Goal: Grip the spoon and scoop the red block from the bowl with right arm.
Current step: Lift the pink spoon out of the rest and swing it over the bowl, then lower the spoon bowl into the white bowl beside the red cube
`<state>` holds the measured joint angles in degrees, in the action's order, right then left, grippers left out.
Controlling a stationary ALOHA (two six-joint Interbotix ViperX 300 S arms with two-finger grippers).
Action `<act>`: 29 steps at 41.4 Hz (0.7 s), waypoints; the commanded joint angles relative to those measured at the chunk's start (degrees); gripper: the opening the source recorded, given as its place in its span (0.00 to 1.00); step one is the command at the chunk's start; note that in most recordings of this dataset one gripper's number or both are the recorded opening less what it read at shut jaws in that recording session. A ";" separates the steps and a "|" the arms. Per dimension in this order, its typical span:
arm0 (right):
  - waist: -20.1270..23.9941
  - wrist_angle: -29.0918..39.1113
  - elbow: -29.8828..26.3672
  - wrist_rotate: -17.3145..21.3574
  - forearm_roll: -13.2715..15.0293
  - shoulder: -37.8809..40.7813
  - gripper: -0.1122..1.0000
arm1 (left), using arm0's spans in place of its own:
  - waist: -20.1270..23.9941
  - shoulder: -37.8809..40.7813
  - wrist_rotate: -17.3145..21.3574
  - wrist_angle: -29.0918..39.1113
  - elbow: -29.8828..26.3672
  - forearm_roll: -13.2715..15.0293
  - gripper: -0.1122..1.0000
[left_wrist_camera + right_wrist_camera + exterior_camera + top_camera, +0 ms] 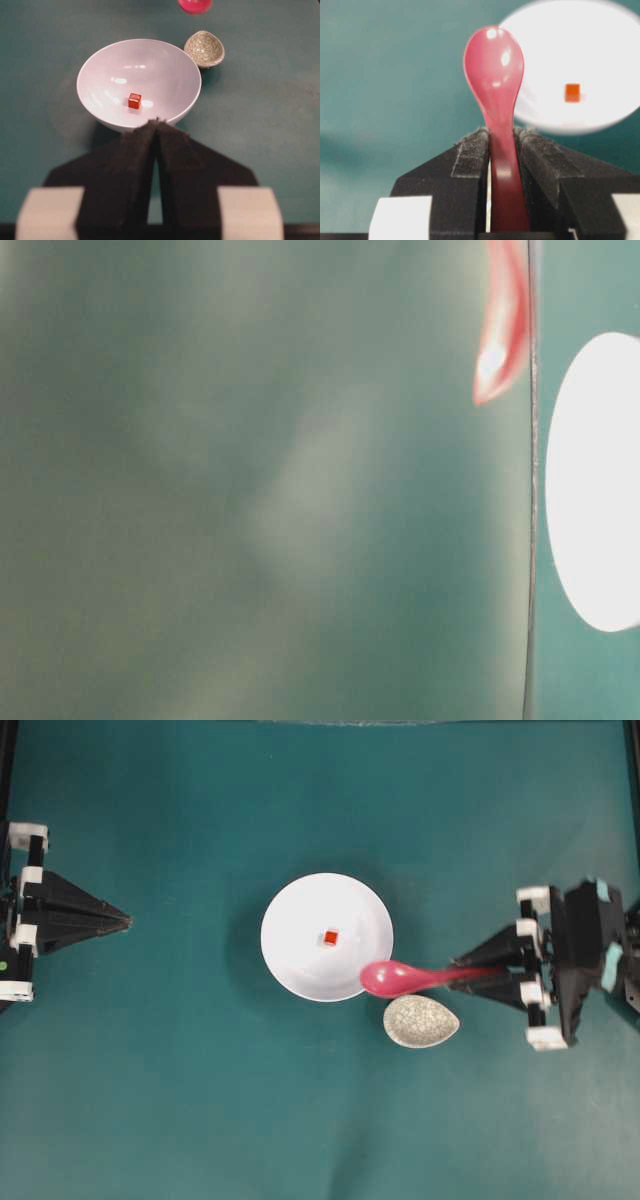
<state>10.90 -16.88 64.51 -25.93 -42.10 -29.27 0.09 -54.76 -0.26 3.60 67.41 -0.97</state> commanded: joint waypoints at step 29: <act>-22.06 34.54 -20.92 0.00 2.55 6.86 0.32 | 0.00 0.35 0.09 0.44 -0.88 -0.18 0.11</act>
<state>-10.11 14.06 47.11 -25.93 -40.52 -23.64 0.09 -54.76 -0.26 4.13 67.41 -0.97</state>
